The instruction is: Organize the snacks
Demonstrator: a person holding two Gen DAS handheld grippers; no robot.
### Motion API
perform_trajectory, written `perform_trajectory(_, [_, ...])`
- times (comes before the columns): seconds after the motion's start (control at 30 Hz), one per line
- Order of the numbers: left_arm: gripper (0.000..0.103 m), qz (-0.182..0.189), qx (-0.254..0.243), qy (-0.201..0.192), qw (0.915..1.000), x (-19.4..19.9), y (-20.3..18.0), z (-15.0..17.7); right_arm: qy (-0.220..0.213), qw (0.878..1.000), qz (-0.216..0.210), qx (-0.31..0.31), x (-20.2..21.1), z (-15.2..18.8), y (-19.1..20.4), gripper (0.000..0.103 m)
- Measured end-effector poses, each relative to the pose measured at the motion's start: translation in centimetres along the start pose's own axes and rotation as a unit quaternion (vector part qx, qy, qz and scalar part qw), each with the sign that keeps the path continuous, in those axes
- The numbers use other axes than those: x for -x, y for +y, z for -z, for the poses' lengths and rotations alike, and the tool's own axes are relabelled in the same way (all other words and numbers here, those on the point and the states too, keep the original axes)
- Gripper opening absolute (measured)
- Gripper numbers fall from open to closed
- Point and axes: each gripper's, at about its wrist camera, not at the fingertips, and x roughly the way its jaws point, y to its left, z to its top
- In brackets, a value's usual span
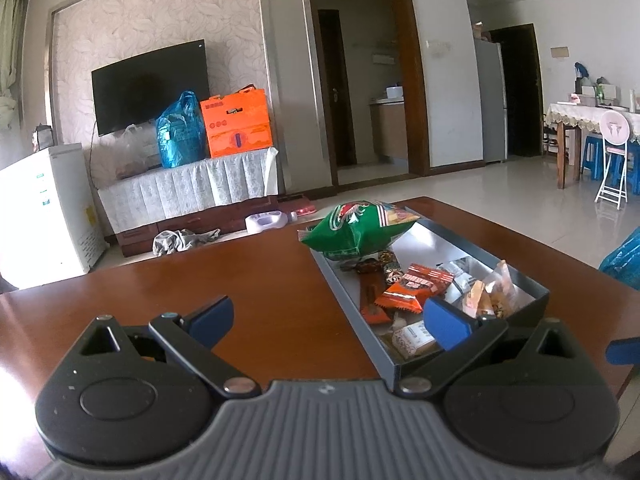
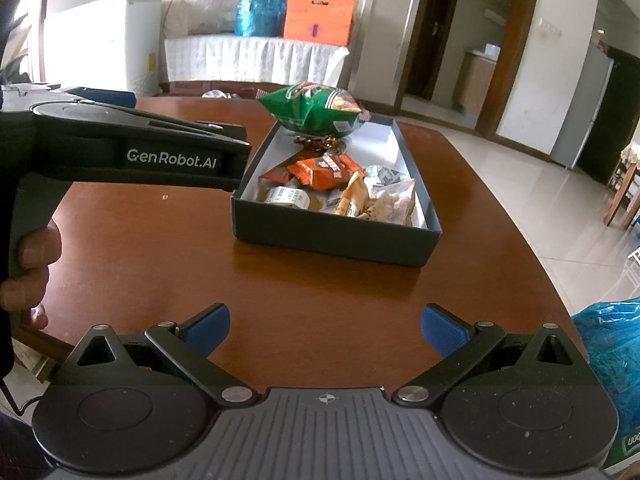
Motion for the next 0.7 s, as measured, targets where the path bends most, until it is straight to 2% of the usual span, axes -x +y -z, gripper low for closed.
perform_trajectory(0.33, [0.103,0.013,0.004,-0.007,0.9999,0.3,-0.1,-0.1,0.001,1.0,0.001,0.004,0.0,0.0,0.0,0.103])
perform_trajectory(0.5, [0.103,0.004,0.016,-0.036,0.9992,1.0,0.0,-0.1,0.0,1.0,0.004,0.001,0.0,0.1,-0.1,0.103])
perform_trajectory(0.7, [0.103,-0.007,-0.01,-0.044,0.999,1.2,-0.6,0.0,-0.001,1.0,0.008,-0.015,0.1,0.0,-0.6,0.103])
